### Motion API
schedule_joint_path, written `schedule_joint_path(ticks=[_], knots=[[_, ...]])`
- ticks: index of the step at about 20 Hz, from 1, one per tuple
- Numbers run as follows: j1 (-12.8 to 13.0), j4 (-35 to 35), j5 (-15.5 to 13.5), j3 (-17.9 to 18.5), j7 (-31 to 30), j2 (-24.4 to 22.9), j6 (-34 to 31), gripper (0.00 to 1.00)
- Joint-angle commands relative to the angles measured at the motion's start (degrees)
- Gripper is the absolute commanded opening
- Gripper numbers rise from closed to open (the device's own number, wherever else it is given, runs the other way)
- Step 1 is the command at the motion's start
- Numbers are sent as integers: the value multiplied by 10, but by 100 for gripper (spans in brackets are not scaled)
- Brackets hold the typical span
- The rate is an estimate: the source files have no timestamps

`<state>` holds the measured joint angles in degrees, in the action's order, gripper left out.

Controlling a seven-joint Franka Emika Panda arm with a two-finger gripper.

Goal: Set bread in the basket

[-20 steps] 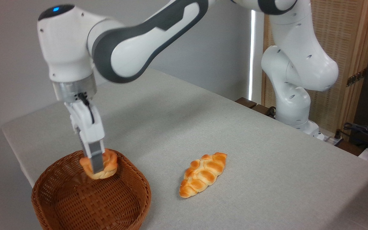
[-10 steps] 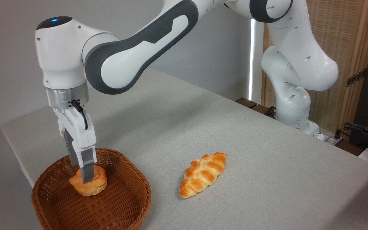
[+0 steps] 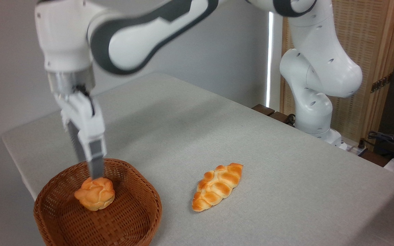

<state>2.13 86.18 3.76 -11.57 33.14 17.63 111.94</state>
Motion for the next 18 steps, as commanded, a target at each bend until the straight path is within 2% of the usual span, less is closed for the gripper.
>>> schedule_joint_path(ticks=[1, 3, 5, 8, 12, 15, 18], knots=[[-28, 15, -2, -6, -5, -87, -122, 100], [-29, 21, -2, -2, -4, -115, -165, 100], [-41, 37, -2, -1, -3, -136, -176, 100], [-42, 67, 0, 3, -3, -163, -177, 100], [-34, 65, -2, 42, 3, -171, -177, 100], [-30, 65, -2, 77, 61, -182, -179, 100], [-26, 62, -26, 95, 77, -187, -190, 100]])
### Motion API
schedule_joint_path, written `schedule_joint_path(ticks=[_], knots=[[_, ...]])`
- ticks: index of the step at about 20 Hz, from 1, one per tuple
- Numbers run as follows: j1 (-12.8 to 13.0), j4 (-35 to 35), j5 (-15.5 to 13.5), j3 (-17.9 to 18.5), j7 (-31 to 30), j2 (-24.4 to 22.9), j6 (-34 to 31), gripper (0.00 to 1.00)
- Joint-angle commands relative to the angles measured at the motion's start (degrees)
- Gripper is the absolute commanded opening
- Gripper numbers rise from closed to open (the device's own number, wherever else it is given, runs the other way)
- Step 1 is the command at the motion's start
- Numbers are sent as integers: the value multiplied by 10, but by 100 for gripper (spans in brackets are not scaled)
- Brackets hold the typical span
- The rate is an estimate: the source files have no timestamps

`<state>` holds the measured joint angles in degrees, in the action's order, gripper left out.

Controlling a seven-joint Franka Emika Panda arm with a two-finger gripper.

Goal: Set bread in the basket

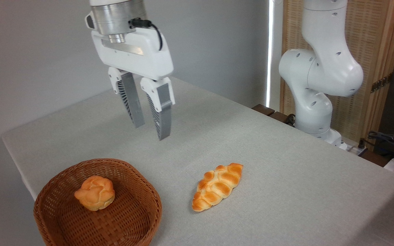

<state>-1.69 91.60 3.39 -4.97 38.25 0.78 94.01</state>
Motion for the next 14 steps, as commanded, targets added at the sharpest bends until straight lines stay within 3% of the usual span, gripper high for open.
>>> schedule_joint_path(ticks=[1, 14], knots=[[13, 8, -22, 29, 26, -18, -15, 100], [20, 10, -22, 29, 24, -18, -23, 100]])
